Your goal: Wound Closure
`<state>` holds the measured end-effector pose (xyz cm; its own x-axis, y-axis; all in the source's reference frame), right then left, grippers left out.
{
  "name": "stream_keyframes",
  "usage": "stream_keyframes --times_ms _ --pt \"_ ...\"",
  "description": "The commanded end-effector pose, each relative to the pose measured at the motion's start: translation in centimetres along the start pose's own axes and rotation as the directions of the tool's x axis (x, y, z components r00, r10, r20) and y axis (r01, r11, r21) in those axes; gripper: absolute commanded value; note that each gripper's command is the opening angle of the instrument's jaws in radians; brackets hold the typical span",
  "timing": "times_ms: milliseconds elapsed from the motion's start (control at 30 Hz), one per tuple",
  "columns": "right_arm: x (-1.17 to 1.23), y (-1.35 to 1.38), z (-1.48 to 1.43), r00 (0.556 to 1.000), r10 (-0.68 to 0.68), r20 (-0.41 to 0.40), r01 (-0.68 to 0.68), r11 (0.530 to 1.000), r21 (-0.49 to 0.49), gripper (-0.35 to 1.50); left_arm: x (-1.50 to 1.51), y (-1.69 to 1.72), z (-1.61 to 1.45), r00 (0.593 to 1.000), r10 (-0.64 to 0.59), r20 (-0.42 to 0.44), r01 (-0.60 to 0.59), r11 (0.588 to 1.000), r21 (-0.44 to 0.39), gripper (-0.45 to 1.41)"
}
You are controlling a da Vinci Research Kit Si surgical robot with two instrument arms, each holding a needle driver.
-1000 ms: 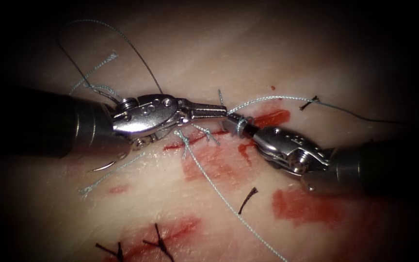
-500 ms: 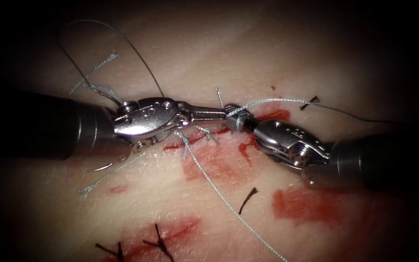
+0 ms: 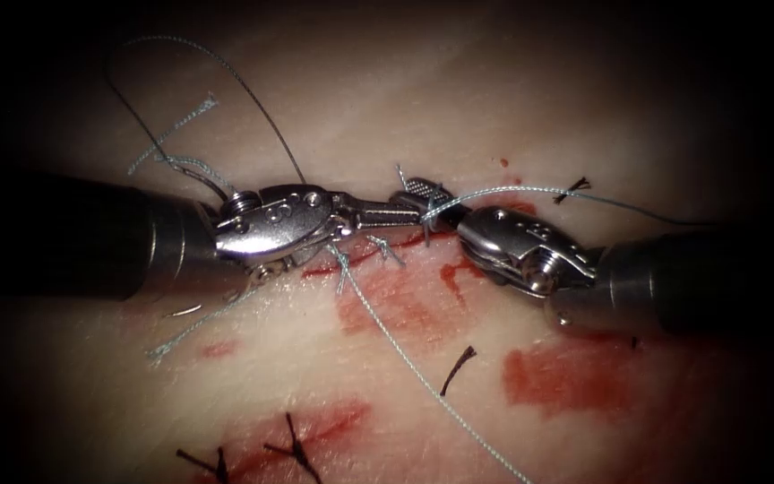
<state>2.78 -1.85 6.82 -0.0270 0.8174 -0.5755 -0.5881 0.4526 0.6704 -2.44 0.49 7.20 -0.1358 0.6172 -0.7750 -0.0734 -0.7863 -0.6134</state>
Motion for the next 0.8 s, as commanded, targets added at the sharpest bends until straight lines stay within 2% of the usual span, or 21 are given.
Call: stream_keyframes --times_ms 33,167,267,300,333,367,567,800 --pt "-0.04 -0.05 0.09 1.0 -0.002 -0.003 0.002 1.0 0.003 0.19 -0.05 -0.01 0.06 1.0 0.0 0.0 0.0 1.0 0.0 -0.45" --pt "-0.02 -0.05 0.11 1.0 -0.012 -0.004 0.012 1.0 0.001 0.19 -0.06 0.0 0.08 1.0 0.0 -0.001 0.0 1.0 0.005 -0.45" --pt "-0.01 -0.03 0.13 1.0 -0.012 -0.004 0.012 1.0 0.0 0.07 -0.06 0.0 0.08 1.0 0.0 -0.001 0.0 1.0 0.005 -0.45" --pt "-0.02 -0.03 0.13 1.0 -0.012 -0.006 0.012 1.0 -0.003 -0.05 -0.06 0.0 0.08 1.0 0.0 -0.001 0.0 1.0 0.005 -0.45" --pt "-0.02 -0.03 0.13 1.0 -0.013 -0.007 0.013 1.0 -0.005 -0.3 -0.05 0.0 0.08 1.0 0.0 -0.001 0.0 1.0 0.004 -0.45" --pt "-0.02 -0.03 0.13 1.0 -0.019 -0.01 0.019 1.0 -0.01 -0.35 -0.05 0.0 0.08 1.0 0.0 -0.001 0.0 1.0 0.005 -0.45" --pt "0.08 -0.03 0.05 0.998 -0.061 -0.011 0.061 0.998 -0.022 -0.35 -0.03 -0.03 0.05 1.0 -0.002 -0.001 0.002 1.0 0.0 -0.45" --pt "0.15 0.01 -0.15 0.998 -0.061 -0.034 0.061 0.998 -0.004 -0.35 0.12 -0.3 -0.2 1.0 0.016 -0.021 -0.014 0.996 0.086 -0.45"
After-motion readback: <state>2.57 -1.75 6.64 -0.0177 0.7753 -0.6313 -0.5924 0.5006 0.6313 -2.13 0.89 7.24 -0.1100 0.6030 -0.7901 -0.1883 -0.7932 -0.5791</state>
